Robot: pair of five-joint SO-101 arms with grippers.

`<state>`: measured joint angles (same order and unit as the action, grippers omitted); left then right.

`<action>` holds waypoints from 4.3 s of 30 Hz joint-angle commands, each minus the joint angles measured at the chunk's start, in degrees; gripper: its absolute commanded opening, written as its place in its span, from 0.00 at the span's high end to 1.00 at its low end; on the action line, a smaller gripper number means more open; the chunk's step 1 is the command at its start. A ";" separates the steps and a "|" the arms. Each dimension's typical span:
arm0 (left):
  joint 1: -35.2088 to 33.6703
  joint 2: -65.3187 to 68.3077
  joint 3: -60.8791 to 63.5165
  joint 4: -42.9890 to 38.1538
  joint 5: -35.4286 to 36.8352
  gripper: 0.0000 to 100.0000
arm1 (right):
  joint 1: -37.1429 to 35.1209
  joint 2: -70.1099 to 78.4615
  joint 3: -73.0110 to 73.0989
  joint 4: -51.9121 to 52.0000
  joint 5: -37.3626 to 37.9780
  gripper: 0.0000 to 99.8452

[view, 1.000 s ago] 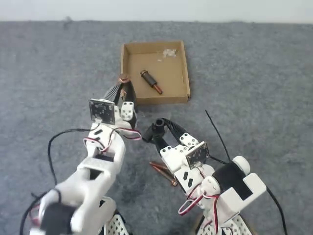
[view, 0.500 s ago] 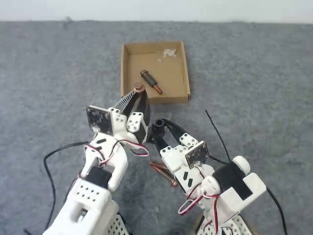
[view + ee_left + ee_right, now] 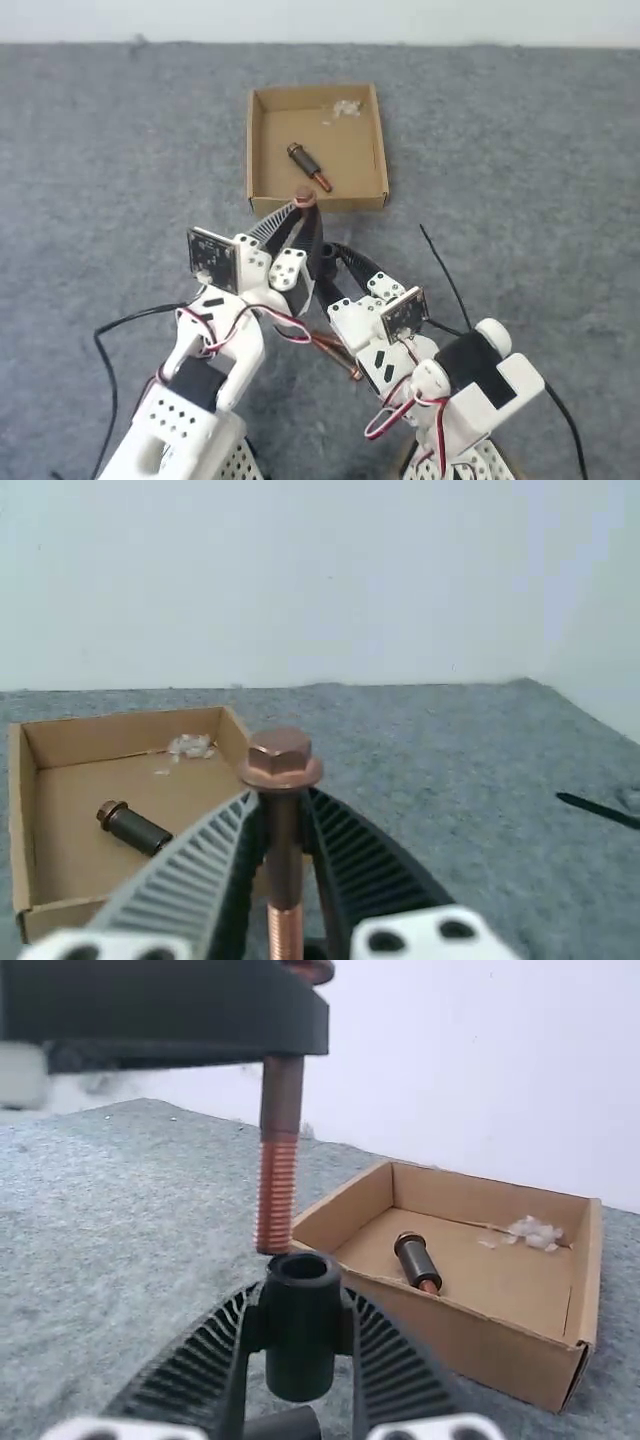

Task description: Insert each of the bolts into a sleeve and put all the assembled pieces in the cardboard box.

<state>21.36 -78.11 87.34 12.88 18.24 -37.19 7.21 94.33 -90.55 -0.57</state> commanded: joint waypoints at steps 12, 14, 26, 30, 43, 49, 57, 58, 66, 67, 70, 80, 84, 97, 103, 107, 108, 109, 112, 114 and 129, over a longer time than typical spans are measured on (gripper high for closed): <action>3.25 -5.36 -1.71 3.16 -2.20 0.99 | -0.04 -2.42 1.49 0.48 -0.44 0.99; 3.96 -5.27 -1.63 3.34 -2.20 0.99 | -0.04 -2.42 1.49 0.48 -0.44 0.99; 4.13 4.31 -1.45 -5.45 -4.04 0.99 | 0.04 -2.42 1.49 3.03 -0.70 0.99; 4.22 10.37 -3.30 -6.51 -4.22 0.99 | 0.04 -2.42 1.58 3.21 -0.62 0.99; 4.13 11.08 -2.24 -6.15 -4.57 0.99 | 0.13 -2.59 1.67 3.12 -0.44 0.99; 4.13 10.99 -2.07 0.44 -7.30 0.99 | 3.38 -2.95 0.35 3.12 -0.62 0.99; 4.13 10.99 0.04 0.79 -7.30 0.99 | 4.09 -2.95 0.00 3.12 -0.62 0.99; 4.04 10.99 0.13 0.79 -7.38 0.99 | 4.09 -2.95 0.00 3.12 -0.62 0.99; 2.20 11.34 0.66 0.62 -7.38 0.99 | 4.18 -2.51 -0.53 3.12 -0.62 0.99; 1.67 11.34 0.75 0.62 -7.38 0.99 | 4.18 -2.51 -0.53 3.12 -0.62 0.99; 1.23 11.34 0.75 0.62 -7.47 0.98 | 4.18 -2.51 -0.53 3.12 -0.62 0.99; 1.14 11.16 2.07 0.79 -11.60 0.75 | 5.93 -2.42 -1.76 3.74 -0.62 0.99; 1.14 10.99 2.33 0.79 -11.78 0.74 | 5.93 -2.42 -1.76 3.74 -0.62 0.99; -6.51 8.18 -2.33 -1.05 -1.14 0.74 | 6.11 -2.42 -1.76 3.74 -0.62 0.99; -12.66 3.25 -2.59 -1.05 1.49 0.89 | 7.08 -2.42 -1.85 3.74 -0.70 0.99; -16.44 2.90 -1.27 -1.05 1.49 0.98 | 7.16 -2.42 -1.85 3.74 -0.70 0.99; -17.49 2.90 -0.57 -1.05 1.49 0.98 | 7.16 -2.42 -1.85 3.74 -0.70 0.99; -18.64 2.81 0.57 -1.05 1.49 0.98 | 7.16 -2.42 -1.76 3.74 -0.70 0.99; -21.01 2.64 4.88 -1.05 1.32 0.99 | 7.16 -2.42 -1.32 3.74 -0.44 0.99; -22.68 2.55 7.60 -1.05 1.23 0.99 | 7.25 -2.42 -1.23 3.82 -0.26 0.99; -30.42 2.99 9.54 8.97 -3.43 0.99 | 7.34 -2.95 -0.53 8.13 7.47 0.99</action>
<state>-8.62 -74.42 97.36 21.58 17.19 -30.59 6.68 94.15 -82.64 5.76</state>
